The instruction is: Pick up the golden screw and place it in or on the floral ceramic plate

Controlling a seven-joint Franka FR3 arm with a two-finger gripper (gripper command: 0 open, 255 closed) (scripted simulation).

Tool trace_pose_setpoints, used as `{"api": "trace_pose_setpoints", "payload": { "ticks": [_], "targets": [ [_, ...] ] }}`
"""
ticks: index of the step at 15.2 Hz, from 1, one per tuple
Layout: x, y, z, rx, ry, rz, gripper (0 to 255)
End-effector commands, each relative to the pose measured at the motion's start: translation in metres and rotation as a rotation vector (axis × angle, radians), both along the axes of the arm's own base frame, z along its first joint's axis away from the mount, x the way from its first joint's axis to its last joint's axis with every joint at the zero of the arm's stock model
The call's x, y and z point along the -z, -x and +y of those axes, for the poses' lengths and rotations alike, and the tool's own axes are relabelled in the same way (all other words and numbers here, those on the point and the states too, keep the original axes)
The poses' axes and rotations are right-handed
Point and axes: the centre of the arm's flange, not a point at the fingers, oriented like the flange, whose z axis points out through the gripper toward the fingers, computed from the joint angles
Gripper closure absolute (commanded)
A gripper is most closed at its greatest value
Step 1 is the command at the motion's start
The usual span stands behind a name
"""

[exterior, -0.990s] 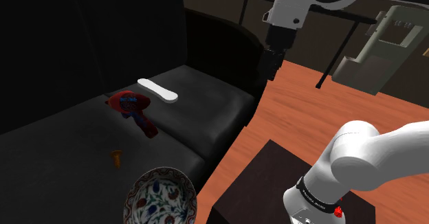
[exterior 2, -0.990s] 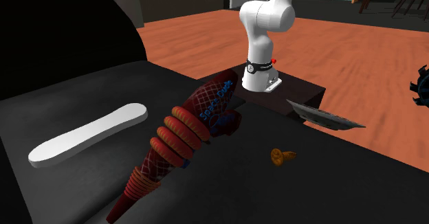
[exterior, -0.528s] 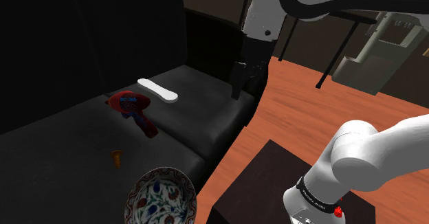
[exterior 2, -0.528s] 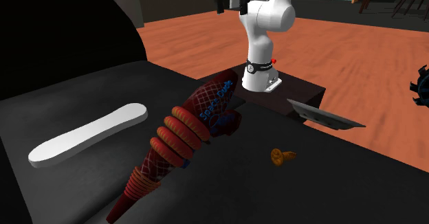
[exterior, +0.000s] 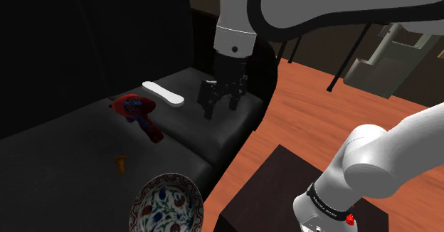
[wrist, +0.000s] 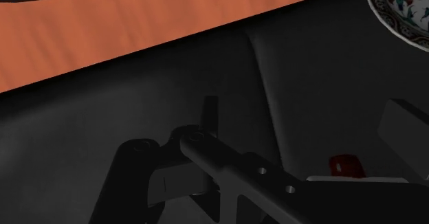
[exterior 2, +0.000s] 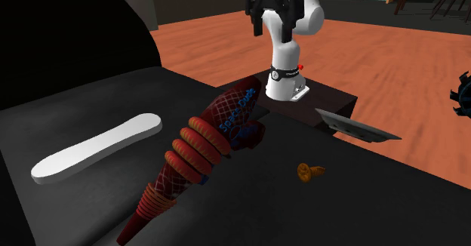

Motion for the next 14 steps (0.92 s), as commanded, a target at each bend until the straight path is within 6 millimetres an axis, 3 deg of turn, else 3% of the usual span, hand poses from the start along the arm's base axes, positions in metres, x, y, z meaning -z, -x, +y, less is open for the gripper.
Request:
{"api": "trace_pose_setpoints", "payload": {
  "ticks": [1, 14],
  "targets": [
    [0.01, -0.01, 0.025, 0.024, 0.004, 0.0, 0],
    [0.074, -0.085, 0.17, 0.165, 0.042, 0.002, 0]
  ]
}}
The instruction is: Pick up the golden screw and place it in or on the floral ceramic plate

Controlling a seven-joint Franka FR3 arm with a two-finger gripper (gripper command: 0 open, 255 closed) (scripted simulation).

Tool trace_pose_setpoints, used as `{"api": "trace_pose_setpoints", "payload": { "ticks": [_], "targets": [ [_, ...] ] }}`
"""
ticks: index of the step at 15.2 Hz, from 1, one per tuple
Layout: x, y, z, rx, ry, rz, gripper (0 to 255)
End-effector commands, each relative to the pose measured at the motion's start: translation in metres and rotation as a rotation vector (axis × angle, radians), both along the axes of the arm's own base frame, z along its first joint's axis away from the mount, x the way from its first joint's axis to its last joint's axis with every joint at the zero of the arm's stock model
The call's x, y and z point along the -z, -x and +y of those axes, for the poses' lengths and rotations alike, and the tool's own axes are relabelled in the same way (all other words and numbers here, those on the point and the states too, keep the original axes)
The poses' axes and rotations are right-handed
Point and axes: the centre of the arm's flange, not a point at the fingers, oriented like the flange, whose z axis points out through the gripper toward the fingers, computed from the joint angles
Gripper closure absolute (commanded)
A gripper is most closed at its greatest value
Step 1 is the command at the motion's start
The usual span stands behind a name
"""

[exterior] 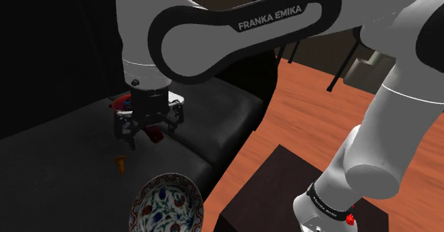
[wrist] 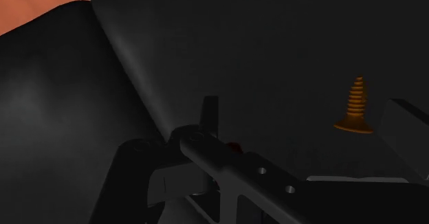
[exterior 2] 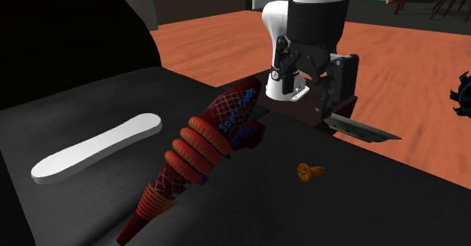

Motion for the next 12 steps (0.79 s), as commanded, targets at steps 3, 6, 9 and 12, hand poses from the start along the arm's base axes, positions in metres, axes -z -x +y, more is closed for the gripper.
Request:
{"api": "trace_pose_setpoints", "payload": {
  "ticks": [3, 6, 9, 12],
  "targets": [
    [0.02, -0.027, 0.041, 0.048, 0.013, 0.0, 0],
    [0.035, -0.046, 0.069, 0.077, 0.021, 0.0, 0],
    [0.051, -0.045, 0.069, 0.077, 0.021, 0.0, 0],
    [0.066, -0.044, 0.07, 0.077, 0.021, 0.0, 0]
  ]
}}
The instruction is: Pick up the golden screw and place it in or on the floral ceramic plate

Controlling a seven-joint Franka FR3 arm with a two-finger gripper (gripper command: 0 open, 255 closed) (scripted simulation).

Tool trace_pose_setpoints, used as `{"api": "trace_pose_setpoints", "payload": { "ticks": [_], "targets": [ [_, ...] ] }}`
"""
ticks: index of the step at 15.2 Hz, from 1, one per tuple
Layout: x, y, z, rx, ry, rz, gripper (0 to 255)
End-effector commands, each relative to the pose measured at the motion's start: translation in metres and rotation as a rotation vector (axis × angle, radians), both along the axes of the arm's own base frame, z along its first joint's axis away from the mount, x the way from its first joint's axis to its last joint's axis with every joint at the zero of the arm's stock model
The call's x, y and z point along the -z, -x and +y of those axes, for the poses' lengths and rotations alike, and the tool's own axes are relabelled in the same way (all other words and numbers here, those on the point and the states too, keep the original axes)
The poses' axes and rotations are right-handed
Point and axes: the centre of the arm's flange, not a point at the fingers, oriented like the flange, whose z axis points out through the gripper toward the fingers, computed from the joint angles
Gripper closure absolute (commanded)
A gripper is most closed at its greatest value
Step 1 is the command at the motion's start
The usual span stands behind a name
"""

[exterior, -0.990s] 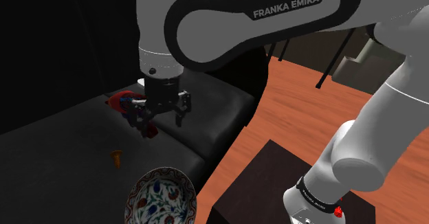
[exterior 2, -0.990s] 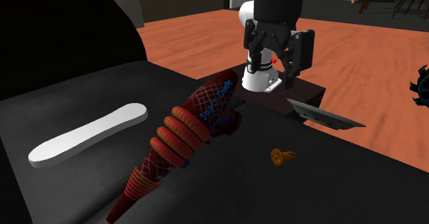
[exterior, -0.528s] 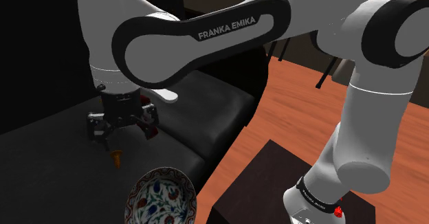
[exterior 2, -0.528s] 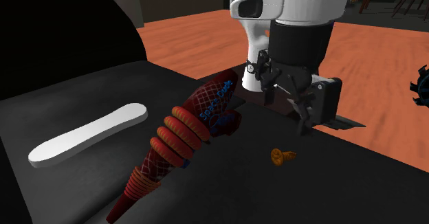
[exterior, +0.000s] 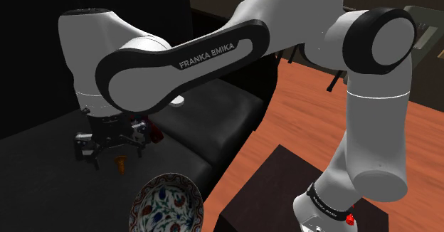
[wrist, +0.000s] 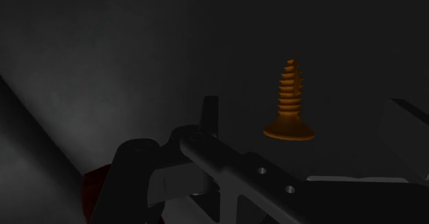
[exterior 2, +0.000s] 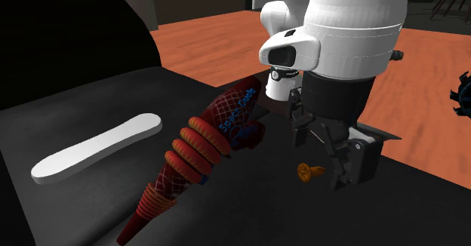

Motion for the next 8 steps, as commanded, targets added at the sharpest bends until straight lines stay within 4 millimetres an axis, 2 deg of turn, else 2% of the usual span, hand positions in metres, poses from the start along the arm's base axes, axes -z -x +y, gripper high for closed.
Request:
{"api": "trace_pose_setpoints", "payload": {
  "ticks": [1, 8],
  "targets": [
    [0.0102, 0.001, 0.0001, 0.0, 0.0, 0.0, 0],
    [0.0132, 0.0012, 0.0002, 0.0, 0.0, 0.0, 0]
  ]
}}
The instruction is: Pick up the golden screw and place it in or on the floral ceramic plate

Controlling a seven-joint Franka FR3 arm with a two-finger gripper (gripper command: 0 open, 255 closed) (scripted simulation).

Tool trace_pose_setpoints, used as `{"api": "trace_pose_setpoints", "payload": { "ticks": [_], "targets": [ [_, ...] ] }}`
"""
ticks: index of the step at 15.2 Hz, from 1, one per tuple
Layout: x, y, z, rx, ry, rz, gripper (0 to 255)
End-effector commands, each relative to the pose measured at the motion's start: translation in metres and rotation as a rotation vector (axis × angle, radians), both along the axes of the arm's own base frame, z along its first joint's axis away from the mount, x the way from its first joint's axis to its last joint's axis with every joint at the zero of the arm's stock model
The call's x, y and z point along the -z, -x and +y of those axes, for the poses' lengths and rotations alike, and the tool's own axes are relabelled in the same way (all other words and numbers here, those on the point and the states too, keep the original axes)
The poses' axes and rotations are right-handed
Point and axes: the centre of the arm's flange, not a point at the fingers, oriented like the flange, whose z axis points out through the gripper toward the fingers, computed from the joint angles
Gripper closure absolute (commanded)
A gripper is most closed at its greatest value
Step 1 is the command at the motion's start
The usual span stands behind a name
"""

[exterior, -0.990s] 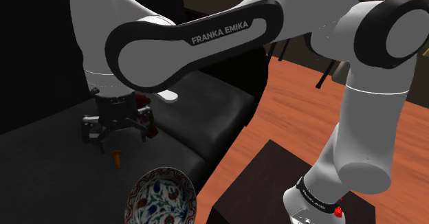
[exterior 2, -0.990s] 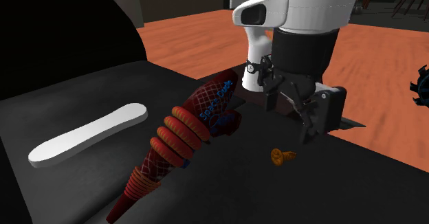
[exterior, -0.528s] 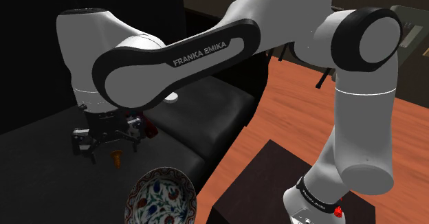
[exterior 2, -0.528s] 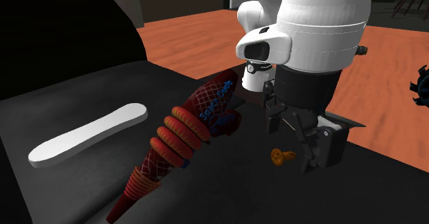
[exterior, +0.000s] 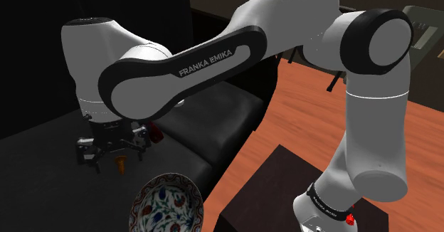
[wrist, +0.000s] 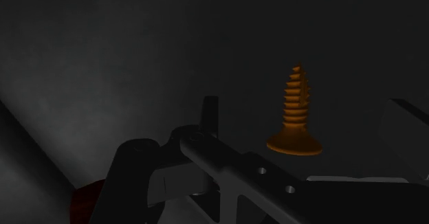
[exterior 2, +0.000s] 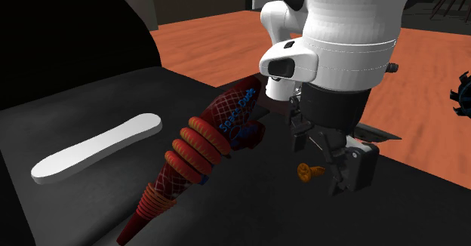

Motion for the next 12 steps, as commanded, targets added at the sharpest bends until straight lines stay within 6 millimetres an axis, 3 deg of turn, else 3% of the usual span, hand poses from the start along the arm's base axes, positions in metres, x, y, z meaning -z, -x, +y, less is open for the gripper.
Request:
{"api": "trace_pose_setpoints", "payload": {
  "ticks": [1, 2, 12],
  "targets": [
    [0.0, 0.0, 0.0, 0.0, 0.0, 0.0, 0],
    [0.0, 0.0, 0.0, 0.0, 0.0, 0.0, 255],
    [-0.0052, 0.0, 0.0, 0.0, 0.0, 0.0, 255]
  ]
}}
